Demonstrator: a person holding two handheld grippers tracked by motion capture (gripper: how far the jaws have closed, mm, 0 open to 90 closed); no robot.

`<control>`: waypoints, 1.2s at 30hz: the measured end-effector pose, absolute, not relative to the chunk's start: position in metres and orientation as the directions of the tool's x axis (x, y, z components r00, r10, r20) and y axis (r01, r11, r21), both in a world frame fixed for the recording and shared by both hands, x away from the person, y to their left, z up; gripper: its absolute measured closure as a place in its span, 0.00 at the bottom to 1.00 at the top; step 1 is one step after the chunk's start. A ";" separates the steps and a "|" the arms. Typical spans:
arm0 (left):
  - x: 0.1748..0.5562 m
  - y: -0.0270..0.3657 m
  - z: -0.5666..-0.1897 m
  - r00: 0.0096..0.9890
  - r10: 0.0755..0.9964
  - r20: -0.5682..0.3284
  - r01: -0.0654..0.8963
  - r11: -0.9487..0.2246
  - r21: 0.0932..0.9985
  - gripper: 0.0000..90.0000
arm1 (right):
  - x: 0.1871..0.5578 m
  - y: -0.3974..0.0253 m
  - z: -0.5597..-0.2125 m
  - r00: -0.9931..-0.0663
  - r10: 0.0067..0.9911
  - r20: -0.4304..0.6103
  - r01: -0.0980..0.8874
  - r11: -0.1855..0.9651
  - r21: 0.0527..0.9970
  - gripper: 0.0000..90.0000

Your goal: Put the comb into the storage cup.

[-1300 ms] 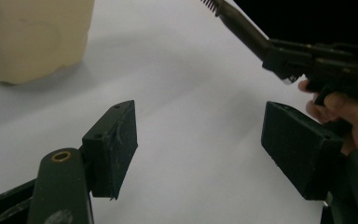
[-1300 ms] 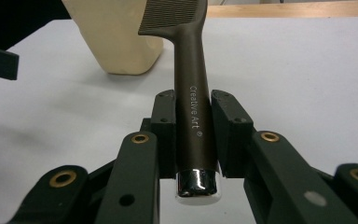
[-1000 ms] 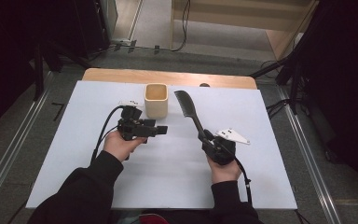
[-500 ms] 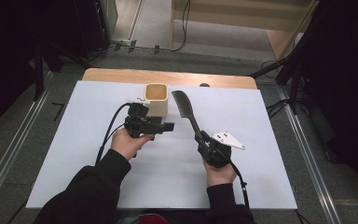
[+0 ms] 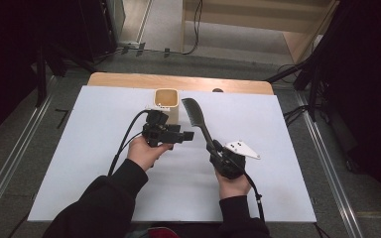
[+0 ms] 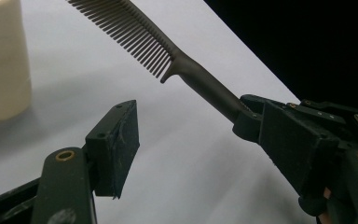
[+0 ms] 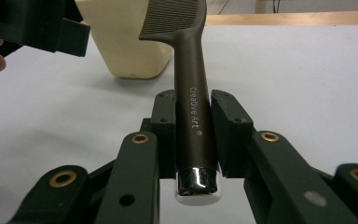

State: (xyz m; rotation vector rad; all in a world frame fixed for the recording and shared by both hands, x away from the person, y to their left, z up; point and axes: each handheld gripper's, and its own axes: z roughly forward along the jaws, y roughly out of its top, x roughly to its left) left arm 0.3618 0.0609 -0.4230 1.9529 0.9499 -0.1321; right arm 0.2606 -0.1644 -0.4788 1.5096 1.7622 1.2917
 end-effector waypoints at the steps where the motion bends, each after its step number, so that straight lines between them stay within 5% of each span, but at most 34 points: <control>1: 0.362 0.060 -0.423 0.696 0.562 -0.447 0.664 -0.267 0.699 0.32 | 0.260 -0.164 -0.479 -0.274 0.938 0.211 0.484 -0.055 0.873 0.78; 36: 0.369 0.016 -0.438 0.630 0.597 -0.497 0.712 -0.189 0.677 0.35 | 0.257 -0.157 -0.474 -0.263 0.942 0.210 0.446 -0.074 0.892 0.78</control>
